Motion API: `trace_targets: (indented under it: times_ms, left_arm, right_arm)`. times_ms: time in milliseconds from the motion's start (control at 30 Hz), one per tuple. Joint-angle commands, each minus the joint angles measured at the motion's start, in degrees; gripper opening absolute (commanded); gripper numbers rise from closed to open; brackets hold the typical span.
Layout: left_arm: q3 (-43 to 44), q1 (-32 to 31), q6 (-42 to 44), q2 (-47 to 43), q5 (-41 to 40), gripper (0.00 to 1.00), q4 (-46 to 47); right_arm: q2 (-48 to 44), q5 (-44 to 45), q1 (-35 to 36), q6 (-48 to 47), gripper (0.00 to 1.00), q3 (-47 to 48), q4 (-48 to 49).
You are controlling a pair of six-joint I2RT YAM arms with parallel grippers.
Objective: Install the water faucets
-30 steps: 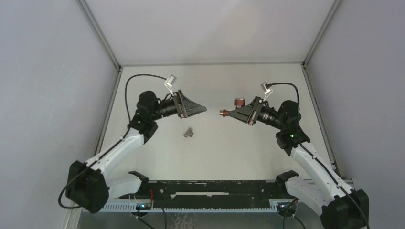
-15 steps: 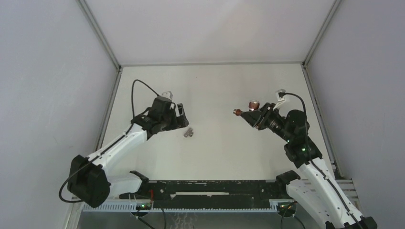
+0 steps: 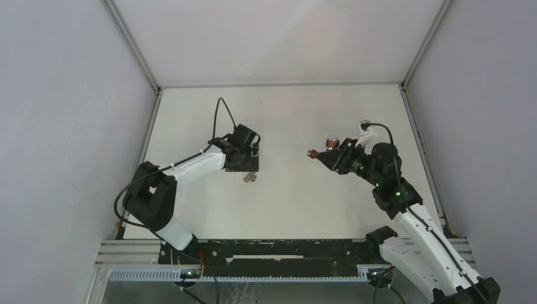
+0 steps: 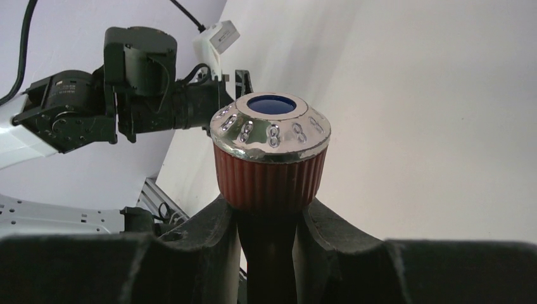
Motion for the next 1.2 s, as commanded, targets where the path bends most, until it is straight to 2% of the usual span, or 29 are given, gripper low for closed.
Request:
trace_targets:
  times_ms: [0,133,267,467,567,933,1067,1167]
  left_arm:
    - [6.11,-0.36,2.99,2.67,0.47,0.71,0.18]
    - [5.74,-0.94,1.72,3.12,-0.67,0.65,-0.32]
    - [4.16,-1.81,2.68,2.08,-0.02,0.63,0.15]
    - [5.05,-3.38,5.00,4.13,1.80,0.66,-0.99]
    - [6.02,-4.59,5.35,4.80,0.13,0.67,-2.38]
    - [8.15,-5.08,5.63,8.45,-2.42,0.64,-4.24]
    - [8.38,-4.94,5.79,8.15,-3.99,0.64,-4.95]
    - [7.49,-4.20,5.42,6.28,-1.82,0.66,-4.53]
  right_arm:
    - [-0.15,0.10,0.50,0.30,0.00,3.17,2.27]
    - [0.47,-0.28,0.53,0.11,0.00,3.17,2.43]
    - [1.34,-0.66,0.53,0.17,0.00,3.17,2.86]
    - [3.26,-1.49,0.49,0.42,0.00,3.17,3.87]
    - [3.57,-1.52,0.50,0.53,0.00,3.17,3.72]
    - [6.22,-2.68,0.48,1.17,0.00,3.17,4.77]
    - [6.62,-3.13,0.56,1.47,0.00,3.17,5.38]
    - [6.51,-3.11,0.49,1.43,0.00,3.17,5.25]
